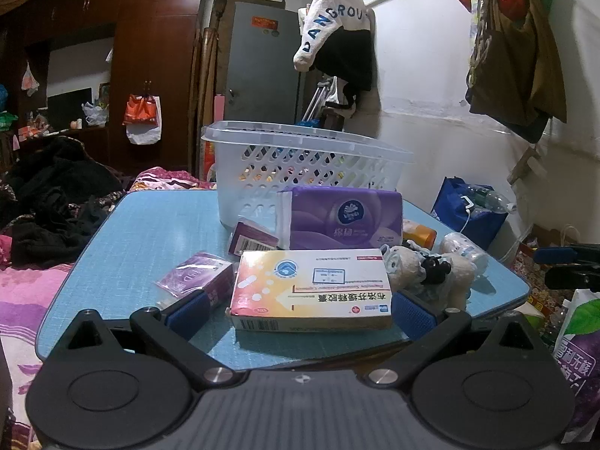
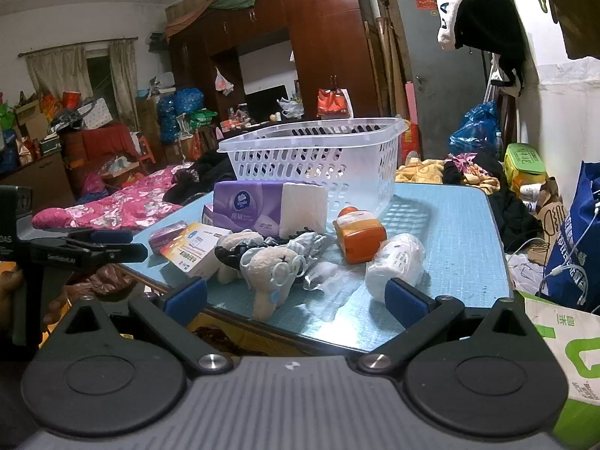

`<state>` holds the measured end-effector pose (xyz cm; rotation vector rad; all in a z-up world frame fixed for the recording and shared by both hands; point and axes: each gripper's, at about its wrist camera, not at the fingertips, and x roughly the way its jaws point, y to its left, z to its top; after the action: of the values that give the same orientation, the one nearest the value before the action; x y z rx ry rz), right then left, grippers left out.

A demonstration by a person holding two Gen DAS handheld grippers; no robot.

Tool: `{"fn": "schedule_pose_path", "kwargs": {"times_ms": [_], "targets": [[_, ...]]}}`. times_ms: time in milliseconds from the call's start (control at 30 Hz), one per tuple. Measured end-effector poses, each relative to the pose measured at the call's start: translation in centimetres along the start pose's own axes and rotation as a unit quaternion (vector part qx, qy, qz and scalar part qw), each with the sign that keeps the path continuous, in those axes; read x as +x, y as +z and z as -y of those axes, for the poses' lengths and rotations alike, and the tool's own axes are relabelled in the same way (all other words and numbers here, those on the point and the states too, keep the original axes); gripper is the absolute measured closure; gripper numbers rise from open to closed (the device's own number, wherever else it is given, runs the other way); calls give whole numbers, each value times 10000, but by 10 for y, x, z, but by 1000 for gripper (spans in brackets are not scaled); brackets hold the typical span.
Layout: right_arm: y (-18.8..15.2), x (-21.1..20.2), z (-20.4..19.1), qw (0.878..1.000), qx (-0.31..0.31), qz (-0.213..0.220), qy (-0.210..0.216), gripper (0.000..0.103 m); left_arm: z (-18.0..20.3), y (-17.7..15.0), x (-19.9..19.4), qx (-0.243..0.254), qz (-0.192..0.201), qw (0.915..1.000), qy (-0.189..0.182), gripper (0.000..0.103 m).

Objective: Organize objects

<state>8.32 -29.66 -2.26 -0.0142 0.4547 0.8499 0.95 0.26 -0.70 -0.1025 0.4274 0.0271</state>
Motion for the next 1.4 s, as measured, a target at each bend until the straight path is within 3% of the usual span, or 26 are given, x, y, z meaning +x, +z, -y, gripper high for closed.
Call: {"fn": "schedule_pose_path", "kwargs": {"times_ms": [1400], "targets": [[-1, 1, 1, 10000, -3, -68, 30, 0, -2, 0, 3, -24, 49, 9999, 163, 0]]}}
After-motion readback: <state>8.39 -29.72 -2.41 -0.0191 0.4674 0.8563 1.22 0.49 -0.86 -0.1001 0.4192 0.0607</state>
